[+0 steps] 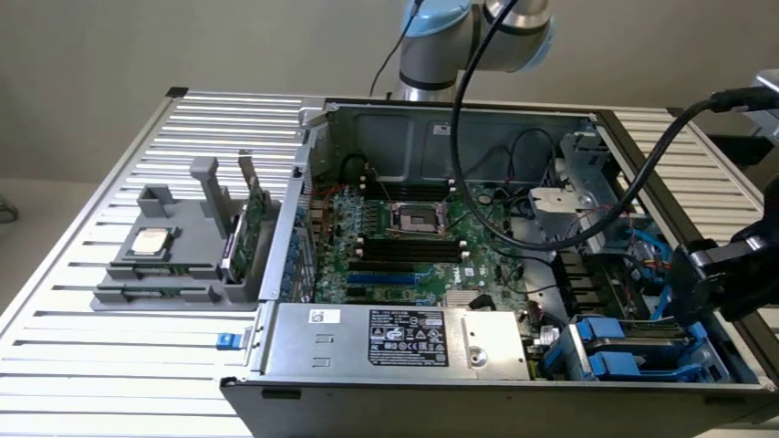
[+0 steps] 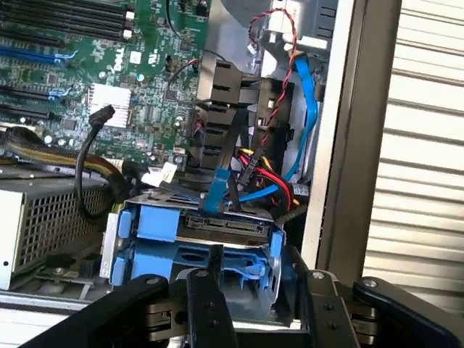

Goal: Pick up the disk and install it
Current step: 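Insert the disk into the insertion slot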

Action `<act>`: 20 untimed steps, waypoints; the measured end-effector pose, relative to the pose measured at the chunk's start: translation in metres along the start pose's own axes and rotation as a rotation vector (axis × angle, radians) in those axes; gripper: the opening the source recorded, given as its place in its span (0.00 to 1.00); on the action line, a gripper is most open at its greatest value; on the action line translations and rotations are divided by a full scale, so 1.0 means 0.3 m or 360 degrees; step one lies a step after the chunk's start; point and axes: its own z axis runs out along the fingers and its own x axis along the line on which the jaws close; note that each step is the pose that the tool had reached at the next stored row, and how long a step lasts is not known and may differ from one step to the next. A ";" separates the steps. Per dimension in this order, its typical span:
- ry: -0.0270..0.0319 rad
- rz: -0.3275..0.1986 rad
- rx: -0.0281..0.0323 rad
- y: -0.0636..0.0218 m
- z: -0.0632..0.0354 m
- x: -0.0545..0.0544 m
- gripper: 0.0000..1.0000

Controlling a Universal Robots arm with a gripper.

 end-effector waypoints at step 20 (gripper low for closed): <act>-0.00450 0.0129 -0.04157 0.001 0.000 0.013 0.45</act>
